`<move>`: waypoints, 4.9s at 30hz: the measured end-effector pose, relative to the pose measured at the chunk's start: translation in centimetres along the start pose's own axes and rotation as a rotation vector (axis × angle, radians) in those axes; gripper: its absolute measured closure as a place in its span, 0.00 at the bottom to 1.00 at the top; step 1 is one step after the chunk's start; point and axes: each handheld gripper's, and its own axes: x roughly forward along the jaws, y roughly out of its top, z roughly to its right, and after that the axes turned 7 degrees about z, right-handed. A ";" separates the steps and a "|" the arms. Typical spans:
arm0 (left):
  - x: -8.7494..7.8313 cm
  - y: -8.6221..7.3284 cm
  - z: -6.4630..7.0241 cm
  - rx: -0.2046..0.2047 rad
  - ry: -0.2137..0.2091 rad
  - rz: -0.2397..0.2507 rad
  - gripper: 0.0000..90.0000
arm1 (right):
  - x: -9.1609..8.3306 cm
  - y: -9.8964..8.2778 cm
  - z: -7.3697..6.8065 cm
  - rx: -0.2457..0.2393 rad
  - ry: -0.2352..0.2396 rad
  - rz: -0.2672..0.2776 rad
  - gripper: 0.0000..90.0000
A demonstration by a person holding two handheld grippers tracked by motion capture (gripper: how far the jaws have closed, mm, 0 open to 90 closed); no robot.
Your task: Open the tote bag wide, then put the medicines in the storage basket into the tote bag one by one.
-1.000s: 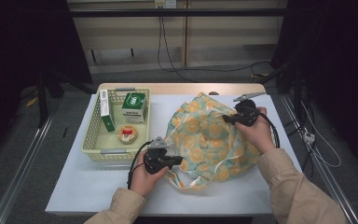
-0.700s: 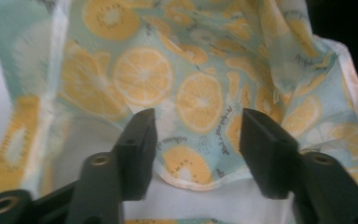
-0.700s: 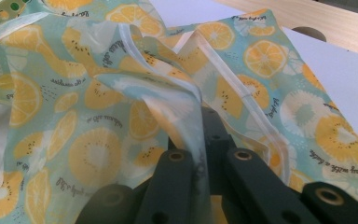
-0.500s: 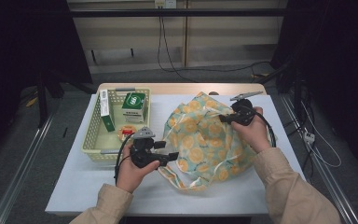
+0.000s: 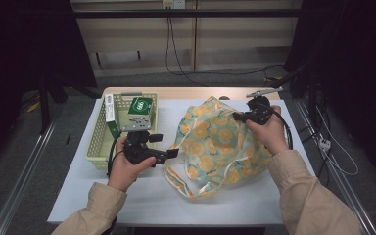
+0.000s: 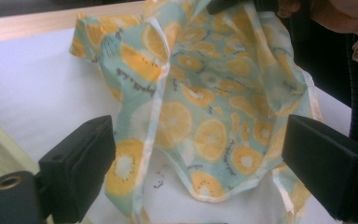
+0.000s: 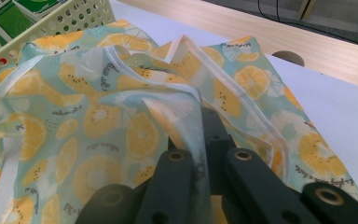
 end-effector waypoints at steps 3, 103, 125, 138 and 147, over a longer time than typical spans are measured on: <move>-0.5 0.5 -0.6 0.000 0.005 0.010 0.08 | 0.0 -0.1 -0.2 -0.003 0.005 -0.004 1.00; 1.8 -3.7 -15.0 0.103 0.240 -0.460 0.22 | 0.3 -2.1 0.2 -0.017 0.001 -0.051 1.00; 1.4 4.8 -9.6 0.098 0.158 -0.225 0.23 | 0.1 -1.9 0.2 -0.004 0.012 -0.036 1.00; 6.4 6.5 -0.1 0.234 -0.084 -0.186 0.23 | 0.1 -1.4 0.2 0.011 0.003 -0.023 1.00; 10.9 4.2 2.5 0.275 -0.100 -0.277 0.23 | 0.4 -1.3 -0.3 0.004 0.016 -0.027 1.00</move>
